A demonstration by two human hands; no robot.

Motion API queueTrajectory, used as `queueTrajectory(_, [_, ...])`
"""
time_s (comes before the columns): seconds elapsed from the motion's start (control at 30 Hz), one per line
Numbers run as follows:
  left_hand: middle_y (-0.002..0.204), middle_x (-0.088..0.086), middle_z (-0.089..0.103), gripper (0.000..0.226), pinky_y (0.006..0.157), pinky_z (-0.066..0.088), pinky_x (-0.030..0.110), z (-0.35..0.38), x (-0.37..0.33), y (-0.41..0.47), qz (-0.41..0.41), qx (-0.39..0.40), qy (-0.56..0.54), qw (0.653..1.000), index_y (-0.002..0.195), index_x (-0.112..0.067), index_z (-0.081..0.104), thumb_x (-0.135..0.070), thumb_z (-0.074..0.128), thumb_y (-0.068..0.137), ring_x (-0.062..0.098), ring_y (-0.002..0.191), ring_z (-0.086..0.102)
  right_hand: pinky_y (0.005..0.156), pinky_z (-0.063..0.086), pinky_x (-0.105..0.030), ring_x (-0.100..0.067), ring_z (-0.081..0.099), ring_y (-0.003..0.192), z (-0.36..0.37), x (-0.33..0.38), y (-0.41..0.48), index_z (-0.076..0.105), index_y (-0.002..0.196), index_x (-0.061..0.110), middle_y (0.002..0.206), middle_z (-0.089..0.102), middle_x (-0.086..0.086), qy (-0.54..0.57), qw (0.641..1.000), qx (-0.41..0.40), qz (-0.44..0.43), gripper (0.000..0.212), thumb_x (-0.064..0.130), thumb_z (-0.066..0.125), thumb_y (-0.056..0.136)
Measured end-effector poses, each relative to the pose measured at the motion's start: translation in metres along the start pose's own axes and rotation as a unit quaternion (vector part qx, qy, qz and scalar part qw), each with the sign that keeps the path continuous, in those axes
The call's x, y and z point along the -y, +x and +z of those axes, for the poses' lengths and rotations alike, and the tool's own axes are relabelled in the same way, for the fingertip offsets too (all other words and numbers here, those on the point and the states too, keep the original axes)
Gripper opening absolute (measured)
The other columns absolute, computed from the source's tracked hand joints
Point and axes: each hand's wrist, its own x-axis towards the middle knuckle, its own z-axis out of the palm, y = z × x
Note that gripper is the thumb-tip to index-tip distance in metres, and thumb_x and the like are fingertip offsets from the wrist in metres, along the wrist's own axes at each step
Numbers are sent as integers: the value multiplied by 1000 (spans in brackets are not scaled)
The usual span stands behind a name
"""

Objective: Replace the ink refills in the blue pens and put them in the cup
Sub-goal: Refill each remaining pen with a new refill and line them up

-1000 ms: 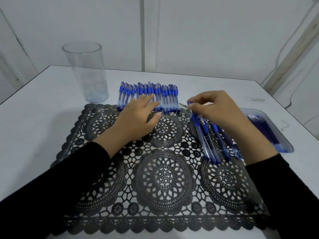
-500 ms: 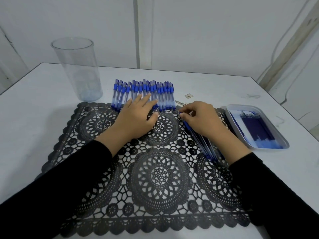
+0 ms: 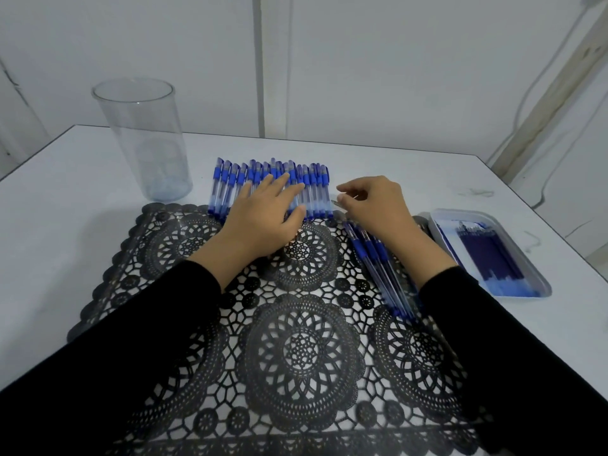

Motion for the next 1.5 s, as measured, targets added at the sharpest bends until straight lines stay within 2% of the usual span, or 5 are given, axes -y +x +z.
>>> queueTrajectory(0.6, [166,0,9,58,124,0,47,15,6,9,-28,7,41,999,157,-35,17,-52,27,103,23,153,7,55,33,2,-8,56,72,22,-5,35,75,101,12,80,65,1,0,999,19,31,18,13,63,87])
queueTrajectory(1.03, [161,-3,28,57,124,11,43,1,1,-1,8,-75,-84,994,155,-29,30,-50,27,101,17,150,21,70,53,-16,-7,63,70,11,6,8,75,105,19,83,71,3,134,988,-52,53,20,14,66,87])
queueTrajectory(1.17, [116,1,71,49,86,56,48,-5,-9,-16,10,-133,-306,942,149,-33,40,-49,38,103,12,74,59,73,59,-32,-21,70,77,4,26,-28,73,102,29,87,74,-1,303,951,-43,39,23,13,72,86])
queueTrajectory(1.27, [135,-19,58,46,86,53,35,-7,-18,-29,18,-139,-417,898,147,-36,40,-45,45,102,11,78,54,79,60,-33,-25,71,84,4,37,-51,74,105,28,93,75,0,341,939,-25,36,24,14,74,85])
queueTrajectory(1.5, [123,-1,68,37,90,49,11,-24,-37,-56,-45,-202,-558,804,134,-8,57,-15,59,97,-5,107,65,78,59,-30,-20,72,84,17,51,-76,75,108,17,91,76,5,359,933,-20,-2,26,12,77,82])
